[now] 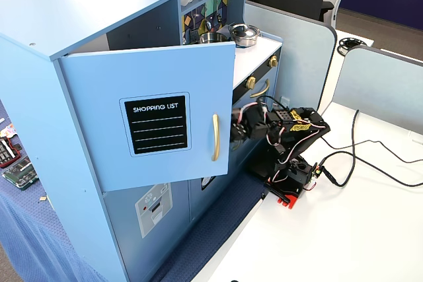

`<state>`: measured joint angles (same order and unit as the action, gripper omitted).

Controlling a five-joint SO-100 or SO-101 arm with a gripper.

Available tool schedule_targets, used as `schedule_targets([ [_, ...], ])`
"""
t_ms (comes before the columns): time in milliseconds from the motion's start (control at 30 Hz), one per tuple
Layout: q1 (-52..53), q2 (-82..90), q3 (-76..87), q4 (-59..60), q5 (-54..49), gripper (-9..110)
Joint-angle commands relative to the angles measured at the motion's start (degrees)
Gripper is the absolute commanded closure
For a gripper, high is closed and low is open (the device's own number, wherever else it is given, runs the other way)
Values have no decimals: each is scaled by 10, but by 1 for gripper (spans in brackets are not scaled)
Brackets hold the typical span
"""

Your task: Open the left cabinet door

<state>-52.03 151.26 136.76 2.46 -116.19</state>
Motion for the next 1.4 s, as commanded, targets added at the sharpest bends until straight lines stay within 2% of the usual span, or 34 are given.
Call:
schedule_targets([
  [0,202,27,26,38,67,96],
  [200,496,63,91,283,78,99],
  [400,602,113,157,436,164,101],
  [633,600,169,221,569,262,101],
  [867,545,233,293,671,339,101],
  [1167,493,265,349,716,384,101],
  [1367,487,293,349,770,376,101],
])
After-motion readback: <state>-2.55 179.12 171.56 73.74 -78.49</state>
